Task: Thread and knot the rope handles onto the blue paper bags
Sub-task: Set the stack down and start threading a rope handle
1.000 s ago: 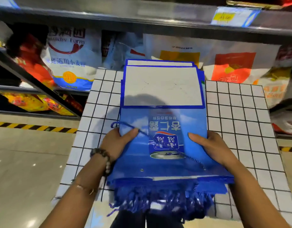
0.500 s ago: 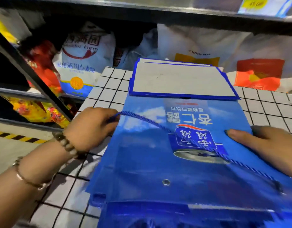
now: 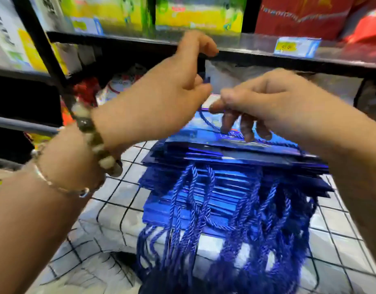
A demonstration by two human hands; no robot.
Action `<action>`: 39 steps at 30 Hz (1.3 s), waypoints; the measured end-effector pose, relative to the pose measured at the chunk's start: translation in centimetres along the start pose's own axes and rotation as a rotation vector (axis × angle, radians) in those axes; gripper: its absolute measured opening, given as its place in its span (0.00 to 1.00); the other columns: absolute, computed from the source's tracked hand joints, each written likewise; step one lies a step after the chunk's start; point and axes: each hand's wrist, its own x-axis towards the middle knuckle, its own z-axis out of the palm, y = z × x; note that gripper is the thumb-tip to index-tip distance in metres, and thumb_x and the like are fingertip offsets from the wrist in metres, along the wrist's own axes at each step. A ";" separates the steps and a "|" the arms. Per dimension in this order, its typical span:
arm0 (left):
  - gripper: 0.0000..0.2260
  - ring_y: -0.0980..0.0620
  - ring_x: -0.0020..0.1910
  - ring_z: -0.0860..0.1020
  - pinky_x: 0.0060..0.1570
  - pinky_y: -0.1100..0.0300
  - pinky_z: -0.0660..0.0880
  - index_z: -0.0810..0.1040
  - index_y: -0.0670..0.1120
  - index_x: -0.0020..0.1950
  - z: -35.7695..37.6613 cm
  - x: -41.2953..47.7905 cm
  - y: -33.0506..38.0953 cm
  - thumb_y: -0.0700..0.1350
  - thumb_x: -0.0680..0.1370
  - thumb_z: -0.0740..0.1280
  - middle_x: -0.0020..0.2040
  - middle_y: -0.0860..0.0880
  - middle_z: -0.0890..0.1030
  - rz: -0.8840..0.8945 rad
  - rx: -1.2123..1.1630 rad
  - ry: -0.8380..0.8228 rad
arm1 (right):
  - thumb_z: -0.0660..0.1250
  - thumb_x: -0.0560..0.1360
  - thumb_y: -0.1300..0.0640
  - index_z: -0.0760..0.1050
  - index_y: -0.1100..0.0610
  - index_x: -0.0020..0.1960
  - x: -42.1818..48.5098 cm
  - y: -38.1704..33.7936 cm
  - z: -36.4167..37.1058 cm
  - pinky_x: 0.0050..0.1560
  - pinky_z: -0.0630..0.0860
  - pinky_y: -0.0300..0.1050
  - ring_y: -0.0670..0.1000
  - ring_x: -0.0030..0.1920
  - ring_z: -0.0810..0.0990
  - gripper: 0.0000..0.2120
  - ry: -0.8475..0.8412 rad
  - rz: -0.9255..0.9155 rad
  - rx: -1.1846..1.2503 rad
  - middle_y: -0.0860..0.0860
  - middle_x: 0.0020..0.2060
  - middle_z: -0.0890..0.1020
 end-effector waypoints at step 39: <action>0.16 0.55 0.16 0.74 0.14 0.64 0.66 0.79 0.47 0.25 3.0 -11.4 0.0 0.43 0.64 0.53 0.19 0.52 0.76 0.392 0.709 0.158 | 0.73 0.65 0.54 0.78 0.56 0.28 -4.8 -1.8 6.1 0.24 0.65 0.28 0.40 0.21 0.72 0.09 0.106 0.167 0.056 0.48 0.21 0.77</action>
